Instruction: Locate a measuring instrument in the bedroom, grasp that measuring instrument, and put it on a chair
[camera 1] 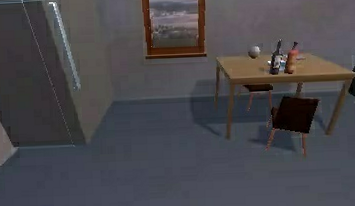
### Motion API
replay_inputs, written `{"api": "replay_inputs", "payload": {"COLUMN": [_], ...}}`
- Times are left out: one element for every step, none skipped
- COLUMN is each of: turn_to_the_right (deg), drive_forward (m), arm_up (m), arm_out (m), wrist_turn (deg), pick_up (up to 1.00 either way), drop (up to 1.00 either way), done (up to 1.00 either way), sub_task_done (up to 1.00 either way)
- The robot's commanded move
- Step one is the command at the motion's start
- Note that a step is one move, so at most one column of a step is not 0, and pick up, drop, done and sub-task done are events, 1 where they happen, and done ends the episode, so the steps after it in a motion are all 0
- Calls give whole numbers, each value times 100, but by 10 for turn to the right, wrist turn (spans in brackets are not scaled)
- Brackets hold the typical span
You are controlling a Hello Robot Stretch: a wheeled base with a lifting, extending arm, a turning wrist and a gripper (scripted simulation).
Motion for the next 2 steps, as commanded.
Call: {"api": "replay_inputs", "payload": {"turn_to_the_right": [-450, -450], "drive_forward": [0, 0], "arm_up": [0, 0], "arm_out": [0, 0], "wrist_turn": [0, 0], "pick_up": [0, 0], "drop": [0, 0], "done": [0, 0], "sub_task_done": [0, 0]}}
